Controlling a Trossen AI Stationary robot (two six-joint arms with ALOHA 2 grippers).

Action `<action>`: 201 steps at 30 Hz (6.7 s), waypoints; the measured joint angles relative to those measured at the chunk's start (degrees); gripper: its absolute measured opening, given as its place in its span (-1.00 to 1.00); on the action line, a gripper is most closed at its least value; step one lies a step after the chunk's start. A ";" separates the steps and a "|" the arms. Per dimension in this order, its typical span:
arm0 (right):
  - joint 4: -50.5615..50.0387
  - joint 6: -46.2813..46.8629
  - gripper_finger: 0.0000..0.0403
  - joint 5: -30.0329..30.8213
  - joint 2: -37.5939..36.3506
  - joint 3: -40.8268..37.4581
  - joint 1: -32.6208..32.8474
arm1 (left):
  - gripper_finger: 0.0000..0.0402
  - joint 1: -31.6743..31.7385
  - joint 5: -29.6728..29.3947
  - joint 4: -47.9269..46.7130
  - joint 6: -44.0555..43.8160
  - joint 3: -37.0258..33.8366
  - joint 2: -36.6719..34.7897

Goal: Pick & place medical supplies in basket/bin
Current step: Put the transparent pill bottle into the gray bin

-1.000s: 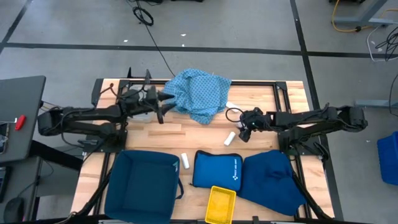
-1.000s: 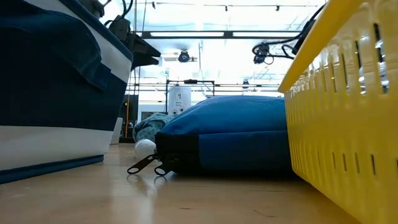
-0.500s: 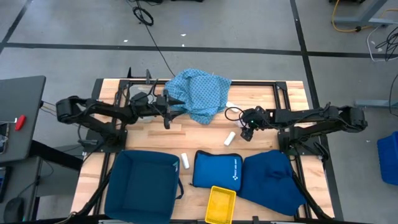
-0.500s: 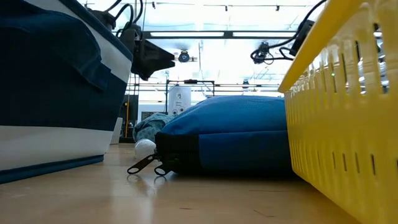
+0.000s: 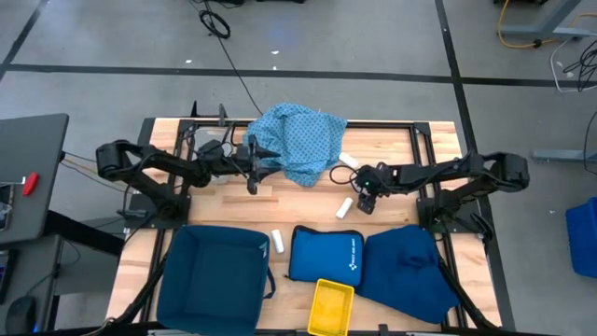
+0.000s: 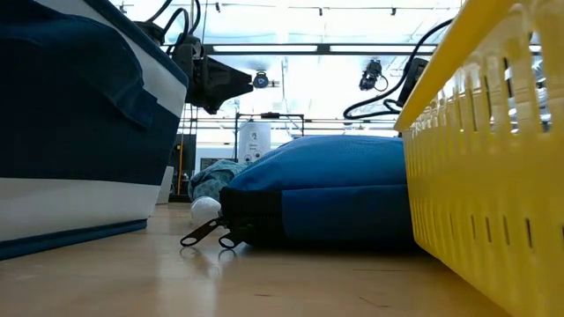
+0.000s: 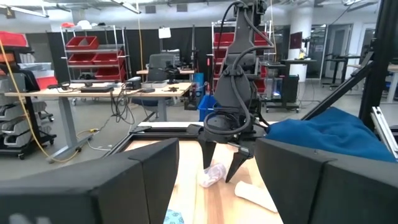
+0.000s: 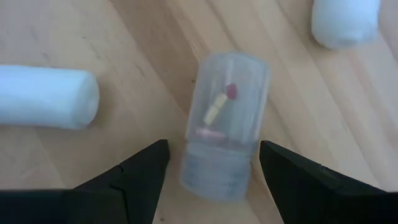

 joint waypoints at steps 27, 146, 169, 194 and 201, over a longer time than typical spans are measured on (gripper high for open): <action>2.91 -0.44 -0.33 0.95 0.66 3.09 0.93 | 0.07 0.00 -0.22 -0.24 -0.73 0.00 0.00; 52.43 -16.27 0.65 -1.47 10.24 6.88 7.36 | -0.27 -5.11 6.23 18.03 -10.11 20.65 26.77; 45.70 -15.37 0.66 -1.45 10.19 6.88 7.36 | -0.27 -1.46 -18.38 -43.65 2.18 17.17 -3.77; 45.64 -15.82 0.66 -1.44 10.17 6.88 6.60 | -0.27 5.28 -52.63 -90.77 -9.61 17.16 -16.55; 45.64 -15.84 0.66 -1.42 10.17 6.88 6.59 | -0.26 10.55 -53.64 -96.09 -10.22 17.16 -16.52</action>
